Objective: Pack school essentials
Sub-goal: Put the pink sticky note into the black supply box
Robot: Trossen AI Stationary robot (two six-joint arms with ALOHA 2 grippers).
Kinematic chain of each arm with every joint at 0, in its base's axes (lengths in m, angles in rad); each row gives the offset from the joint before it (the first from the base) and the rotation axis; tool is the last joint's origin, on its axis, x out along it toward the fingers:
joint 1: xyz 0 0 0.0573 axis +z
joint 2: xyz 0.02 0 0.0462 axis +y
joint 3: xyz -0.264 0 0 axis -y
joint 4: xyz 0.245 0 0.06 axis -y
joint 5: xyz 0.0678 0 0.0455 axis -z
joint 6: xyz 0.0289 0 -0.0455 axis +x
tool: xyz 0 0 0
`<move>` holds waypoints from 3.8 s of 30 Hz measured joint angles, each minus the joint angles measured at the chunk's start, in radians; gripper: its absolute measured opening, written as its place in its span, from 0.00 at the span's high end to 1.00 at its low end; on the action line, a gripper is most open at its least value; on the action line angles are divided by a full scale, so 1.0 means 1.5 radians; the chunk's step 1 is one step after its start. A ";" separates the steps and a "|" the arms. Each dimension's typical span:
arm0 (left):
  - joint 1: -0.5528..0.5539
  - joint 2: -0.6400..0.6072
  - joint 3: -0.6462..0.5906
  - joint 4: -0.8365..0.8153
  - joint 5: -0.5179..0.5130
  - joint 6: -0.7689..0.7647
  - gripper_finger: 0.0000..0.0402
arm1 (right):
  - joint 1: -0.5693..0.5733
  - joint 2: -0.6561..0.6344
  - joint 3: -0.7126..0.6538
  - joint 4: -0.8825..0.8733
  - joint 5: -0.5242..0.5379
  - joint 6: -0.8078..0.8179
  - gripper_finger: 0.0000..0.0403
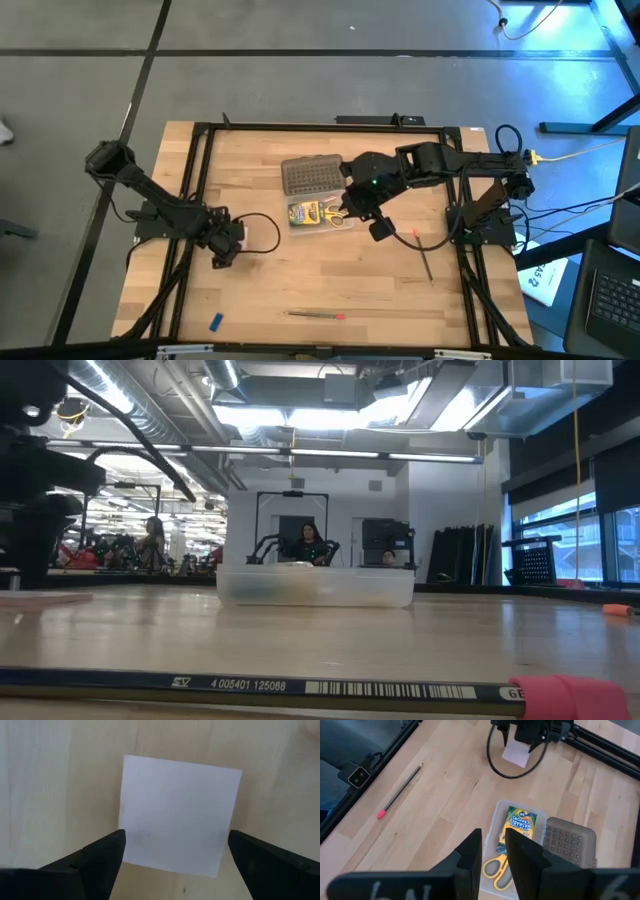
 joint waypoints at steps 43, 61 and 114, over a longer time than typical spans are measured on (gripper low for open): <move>0.150 -0.049 -0.016 0.015 0.107 0.128 0.13 | 0.000 0.000 0.000 -0.001 0.000 0.015 0.78; 0.150 -0.047 -0.018 0.026 0.085 0.152 0.13 | 0.000 0.000 0.000 -0.001 0.000 0.015 0.78; 0.150 -0.047 -0.048 0.062 0.056 0.114 0.02 | 0.000 0.000 0.000 0.011 0.000 0.015 0.78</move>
